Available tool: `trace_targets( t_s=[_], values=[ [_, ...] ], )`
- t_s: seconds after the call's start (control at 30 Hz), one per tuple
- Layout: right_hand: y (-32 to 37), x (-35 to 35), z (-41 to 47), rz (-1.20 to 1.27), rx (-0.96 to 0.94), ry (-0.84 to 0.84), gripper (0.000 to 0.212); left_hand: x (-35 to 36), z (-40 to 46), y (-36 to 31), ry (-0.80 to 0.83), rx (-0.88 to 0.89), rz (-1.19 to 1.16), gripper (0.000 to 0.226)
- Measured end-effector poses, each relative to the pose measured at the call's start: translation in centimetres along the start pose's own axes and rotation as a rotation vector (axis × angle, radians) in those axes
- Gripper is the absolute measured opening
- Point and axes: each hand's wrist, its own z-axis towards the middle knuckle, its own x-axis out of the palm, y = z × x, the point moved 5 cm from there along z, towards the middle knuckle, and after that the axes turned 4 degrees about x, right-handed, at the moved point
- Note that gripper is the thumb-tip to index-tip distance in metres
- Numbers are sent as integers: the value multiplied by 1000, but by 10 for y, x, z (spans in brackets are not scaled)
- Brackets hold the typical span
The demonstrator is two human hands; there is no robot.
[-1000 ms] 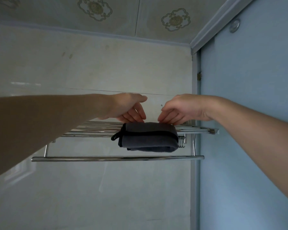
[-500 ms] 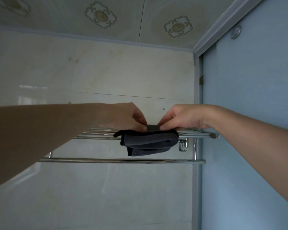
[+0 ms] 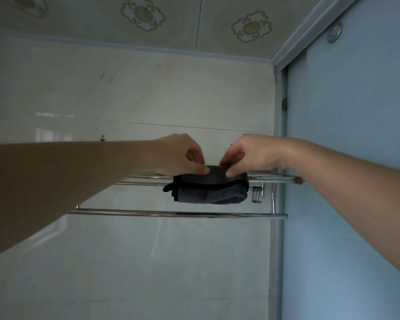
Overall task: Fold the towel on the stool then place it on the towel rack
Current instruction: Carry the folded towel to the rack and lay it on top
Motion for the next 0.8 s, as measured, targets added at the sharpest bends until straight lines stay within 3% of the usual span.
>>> trace_targets(
  t_s=[0.13, 0.27, 0.47, 0.6, 0.8],
  values=[
    [-4, -13, 2, 136, 31, 10, 34, -3, -1, 1, 110, -13, -13, 30],
    [0, 1, 7, -41, 58, 109, 39, 6, 3, 0, 156, -39, 51, 39],
    [-2, 11, 9, -109, 58, 90, 37, 10, 4, -2, 170, -66, 66, 35],
    [-5, 0, 4, 92, 84, 103, 32, -1, -2, -2, 129, -118, 17, 34],
    [-4, -16, -3, 351, 71, 38, 26, -18, -10, 3, 55, -273, -279, 35]
  ],
)
